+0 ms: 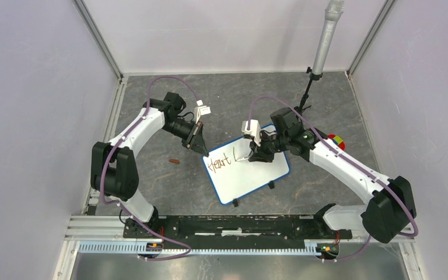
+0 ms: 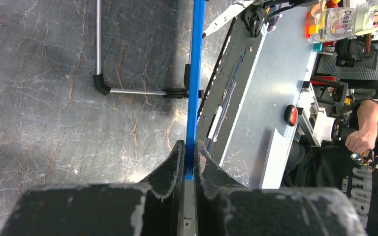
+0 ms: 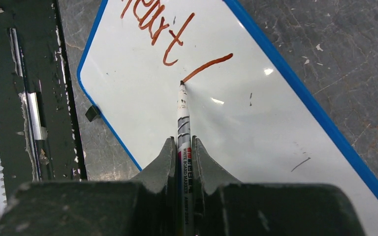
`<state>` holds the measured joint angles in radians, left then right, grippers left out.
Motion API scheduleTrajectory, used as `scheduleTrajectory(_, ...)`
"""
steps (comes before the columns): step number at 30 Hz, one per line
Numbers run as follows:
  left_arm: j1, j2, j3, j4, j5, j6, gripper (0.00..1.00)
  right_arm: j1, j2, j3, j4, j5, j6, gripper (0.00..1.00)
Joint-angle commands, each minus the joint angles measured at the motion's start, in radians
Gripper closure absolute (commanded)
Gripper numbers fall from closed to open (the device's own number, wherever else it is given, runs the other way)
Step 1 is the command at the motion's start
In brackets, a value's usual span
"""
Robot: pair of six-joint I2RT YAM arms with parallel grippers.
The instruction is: Write a sentence on the whiteboard
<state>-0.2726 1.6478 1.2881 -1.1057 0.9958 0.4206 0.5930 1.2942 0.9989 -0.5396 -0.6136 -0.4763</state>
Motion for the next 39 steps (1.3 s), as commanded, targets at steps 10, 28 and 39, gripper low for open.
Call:
scheduleTrajectory(10, -0.003, 0.002, 0.019, -0.025, -0.017, 0.037, 0.98, 0.015, -0.005, 0.047, 0.017, 0.067, 0.005, 1.00)
scheduleTrajectory(28, -0.004, 0.004, 0.018, -0.025, -0.016, 0.041, 0.98, -0.012, 0.008, 0.071, -0.005, 0.097, -0.012, 1.00)
scheduleTrajectory(39, -0.004, -0.006, 0.013, -0.025, -0.015, 0.044, 0.98, -0.011, -0.017, 0.013, -0.024, 0.056, -0.010, 1.00)
